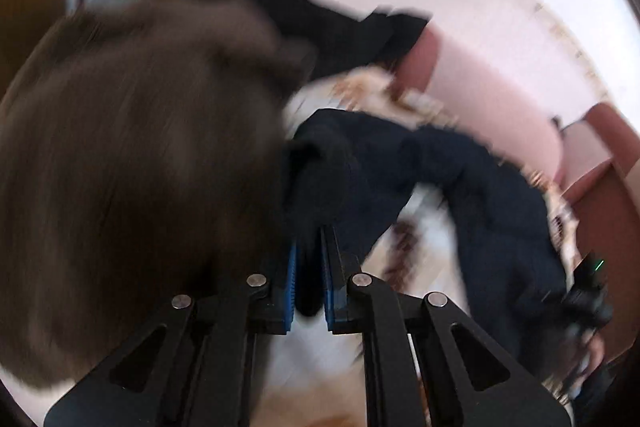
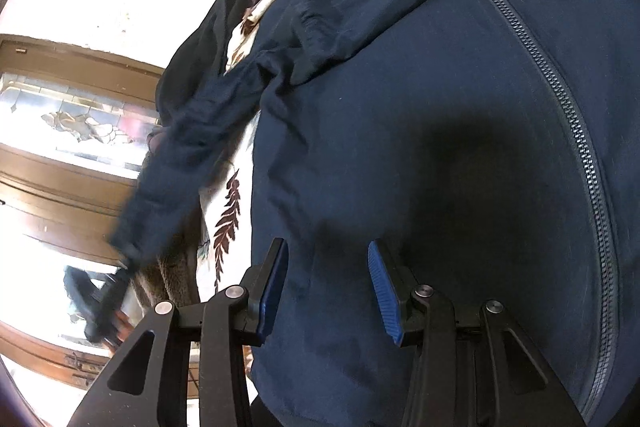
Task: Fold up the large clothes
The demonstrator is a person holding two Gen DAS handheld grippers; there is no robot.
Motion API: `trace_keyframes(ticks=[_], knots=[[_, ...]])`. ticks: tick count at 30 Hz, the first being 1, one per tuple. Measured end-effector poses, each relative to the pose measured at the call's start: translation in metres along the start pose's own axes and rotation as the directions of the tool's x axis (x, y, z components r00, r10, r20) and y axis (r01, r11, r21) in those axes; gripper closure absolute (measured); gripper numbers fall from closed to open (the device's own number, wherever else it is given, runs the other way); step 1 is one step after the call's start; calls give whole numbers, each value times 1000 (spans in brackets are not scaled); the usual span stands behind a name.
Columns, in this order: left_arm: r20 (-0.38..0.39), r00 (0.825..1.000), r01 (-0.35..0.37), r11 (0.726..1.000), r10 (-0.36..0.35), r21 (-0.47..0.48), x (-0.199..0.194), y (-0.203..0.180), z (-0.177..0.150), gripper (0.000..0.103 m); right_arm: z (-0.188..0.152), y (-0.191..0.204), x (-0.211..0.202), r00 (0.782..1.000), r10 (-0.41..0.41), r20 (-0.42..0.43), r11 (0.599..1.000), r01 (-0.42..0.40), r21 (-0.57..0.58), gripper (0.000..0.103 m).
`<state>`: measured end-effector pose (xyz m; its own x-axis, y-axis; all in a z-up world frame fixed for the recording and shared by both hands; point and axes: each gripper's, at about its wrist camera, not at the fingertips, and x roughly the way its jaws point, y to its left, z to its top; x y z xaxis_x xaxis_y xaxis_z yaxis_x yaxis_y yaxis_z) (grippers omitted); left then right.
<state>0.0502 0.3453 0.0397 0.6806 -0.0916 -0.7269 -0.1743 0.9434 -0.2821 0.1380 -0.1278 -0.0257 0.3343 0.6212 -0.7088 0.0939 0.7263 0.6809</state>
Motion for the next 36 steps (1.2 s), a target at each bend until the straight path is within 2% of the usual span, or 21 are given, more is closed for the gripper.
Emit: trace_keyframes(ticks=[3, 6, 7, 8, 9, 11, 14, 16, 18, 20, 21, 23, 24, 25, 27, 30, 31, 32, 33, 35, 36], knots=[[-16, 1000, -8, 995, 7, -97, -19, 24, -28, 95, -2, 6, -4, 1000, -4, 0, 1000, 4, -13, 59], [29, 999, -16, 993, 19, -120, -42, 25, -27, 94, -2, 16, -6, 1000, -8, 6, 999, 8, -34, 59], [29, 999, -23, 992, 27, -125, -44, 22, -23, 86, -2, 19, -5, 1000, -6, 7, 999, 6, -37, 59], [29, 999, -20, 990, 24, -141, -46, 20, -15, 68, -2, 22, -5, 1000, -1, 7, 999, 2, -42, 59], [27, 999, -19, 988, 24, -156, -45, 19, -9, 58, -2, 25, -3, 1000, 3, 6, 999, -3, -44, 59], [29, 999, -31, 983, 37, -179, -35, 12, 8, 29, -5, 30, 0, 1000, 22, 2, 999, -21, -50, 59], [-10, 997, -75, 987, 74, -140, -7, -8, 25, 25, -10, 34, 3, 999, 32, -17, 998, -33, -54, 59], [-77, 983, -170, 983, 165, -71, 25, -24, 34, 25, -12, 35, 6, 999, 30, -28, 998, -32, -55, 59], [-106, 961, -259, 966, 255, -26, 49, -31, 39, 30, -13, 34, 6, 999, 27, -30, 998, -28, -54, 59], [-129, 945, -300, 954, 299, 14, 66, -36, 46, 85, -12, 32, 4, 999, 27, -26, 998, -28, -48, 59], [-137, 943, -305, 952, 305, 19, 69, -37, 49, 86, -11, 31, 3, 999, 27, -22, 999, -28, -45, 59], [-107, 951, -289, 957, 289, 13, 62, -40, 63, 101, -9, 29, 1, 1000, 25, -13, 999, -25, -42, 59], [-56, 957, -283, 959, 284, 18, 51, -43, 70, 101, -9, 27, 0, 1000, 22, -11, 999, -22, -42, 59], [32, 960, -280, 960, 279, 28, 31, -47, 80, 101, -9, 25, -1, 1000, 20, -9, 999, -20, -40, 59], [181, 952, -260, 964, 247, 54, -5, -56, 93, 101, -8, 22, -1, 1000, 16, -7, 999, -16, -31, 59], [280, 949, -194, 968, 143, 161, -37, -68, 91, 101, -8, 20, 2, 1000, 12, -8, 1000, -12, -18, 59], [298, 945, -204, 952, 131, 227, -42, -75, 83, 101, -8, 20, 3, 1000, 12, -8, 1000, -12, -17, 59], [299, 947, -220, 921, 121, 323, -43, -84, 64, 101, -8, 20, 3, 1000, 14, -8, 1000, -14, -18, 59], [290, 949, -231, 900, 124, 369, -41, -88, 53, 101, -8, 21, 3, 1000, 15, -6, 1000, -15, -23, 59], [201, 964, -256, 814, 174, 521, -18, -97, 6, 100, -5, 24, 0, 1000, 3, 14, 999, -3, -41, 59], [168, 966, -258, 793, 197, 552, -8, -98, -5, 100, -1, 26, -4, 999, -8, 32, 999, 10, -50, 59]])
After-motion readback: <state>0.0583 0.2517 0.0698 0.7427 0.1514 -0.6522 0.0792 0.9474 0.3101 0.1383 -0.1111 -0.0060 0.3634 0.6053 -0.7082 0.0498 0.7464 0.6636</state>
